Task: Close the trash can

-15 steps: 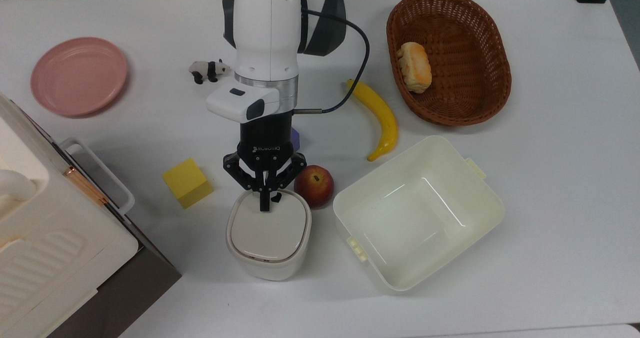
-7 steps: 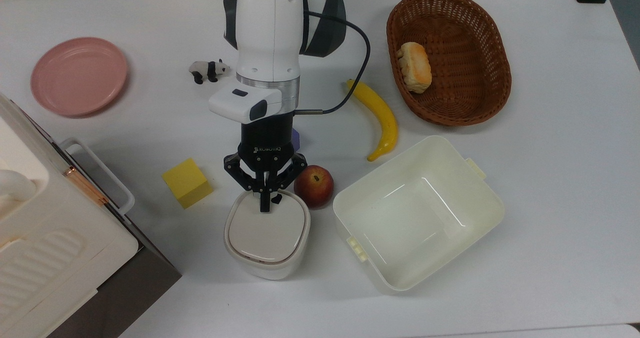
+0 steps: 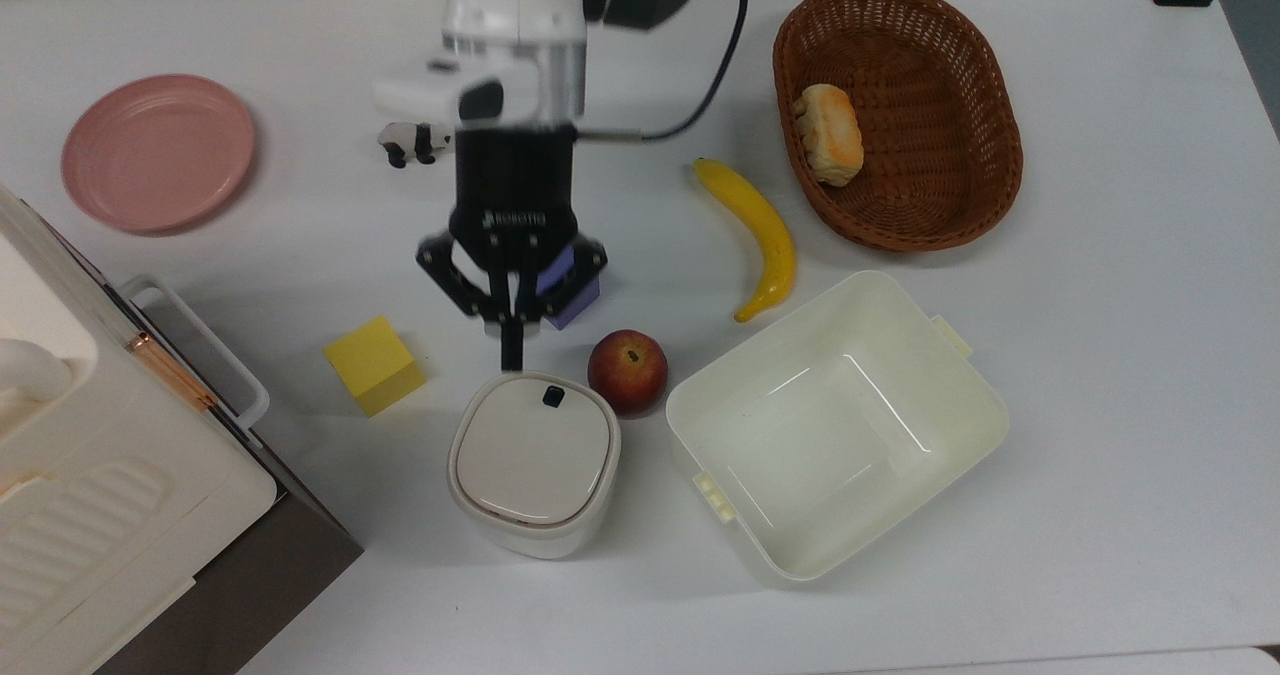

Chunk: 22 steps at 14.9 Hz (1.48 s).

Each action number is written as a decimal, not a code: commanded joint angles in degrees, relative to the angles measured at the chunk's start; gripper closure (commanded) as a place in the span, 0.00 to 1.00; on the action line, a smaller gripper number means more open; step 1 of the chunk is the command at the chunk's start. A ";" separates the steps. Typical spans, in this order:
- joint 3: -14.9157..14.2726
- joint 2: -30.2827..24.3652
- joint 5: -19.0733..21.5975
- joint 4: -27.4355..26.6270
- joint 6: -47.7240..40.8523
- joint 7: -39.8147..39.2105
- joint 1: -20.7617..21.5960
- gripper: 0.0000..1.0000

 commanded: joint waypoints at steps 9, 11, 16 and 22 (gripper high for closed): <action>-0.86 -20.75 8.70 -3.51 -57.52 -3.76 -0.74 0.58; -0.86 -21.72 9.67 -3.51 -58.14 -2.71 -1.27 0.00; -0.86 -21.72 11.17 -2.63 -62.96 -2.71 -1.71 0.00; -3.67 -21.11 11.52 -0.61 -64.65 -3.06 -1.63 0.00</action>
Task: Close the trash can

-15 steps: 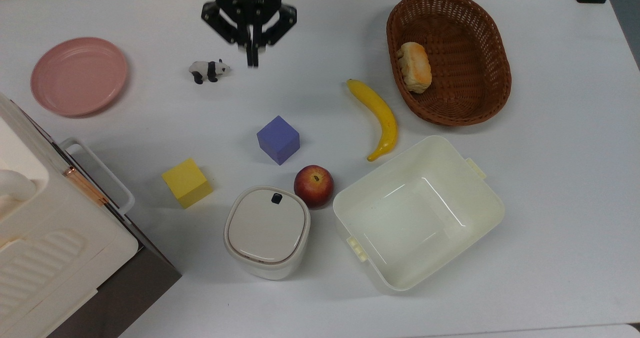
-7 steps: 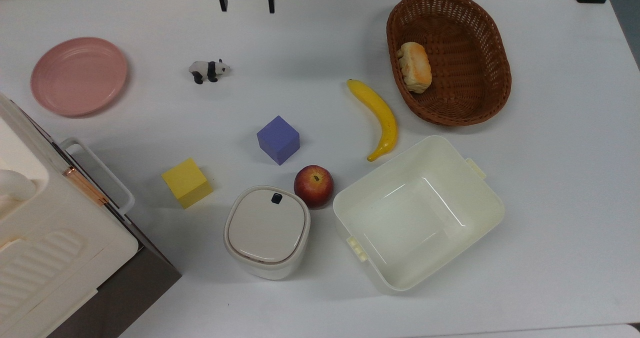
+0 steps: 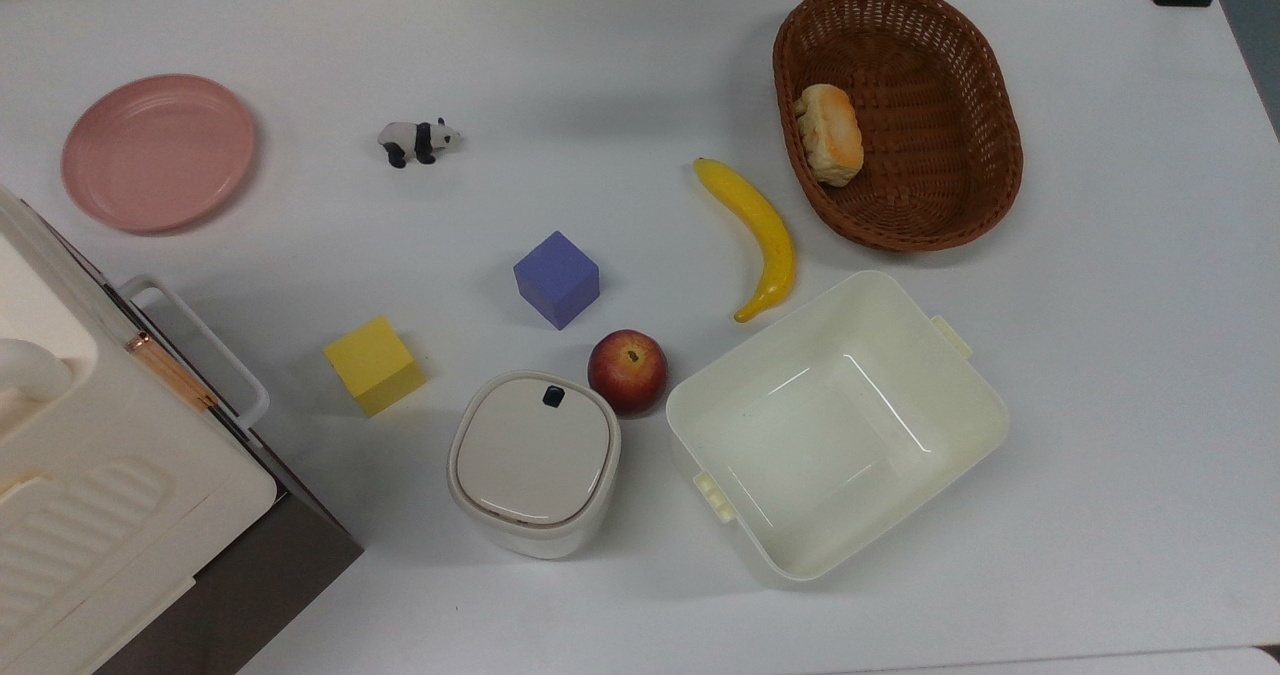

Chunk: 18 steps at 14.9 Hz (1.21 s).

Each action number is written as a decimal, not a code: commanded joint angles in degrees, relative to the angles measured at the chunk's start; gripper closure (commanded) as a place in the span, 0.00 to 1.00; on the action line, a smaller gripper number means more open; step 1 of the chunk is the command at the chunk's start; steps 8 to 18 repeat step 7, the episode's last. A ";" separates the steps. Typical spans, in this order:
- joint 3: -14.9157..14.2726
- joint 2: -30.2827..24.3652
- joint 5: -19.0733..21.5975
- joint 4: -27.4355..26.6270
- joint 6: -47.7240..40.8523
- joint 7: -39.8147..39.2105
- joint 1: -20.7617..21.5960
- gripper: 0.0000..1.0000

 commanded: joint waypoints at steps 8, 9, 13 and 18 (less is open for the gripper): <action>-2.38 -0.35 1.36 -0.06 -1.18 -1.12 3.13 0.00; -2.38 -0.35 1.36 -0.06 -1.18 -1.12 3.13 0.00; -2.38 -0.35 1.36 -0.06 -1.18 -1.12 3.13 0.00; -2.38 -0.35 1.36 -0.06 -1.18 -1.12 3.13 0.00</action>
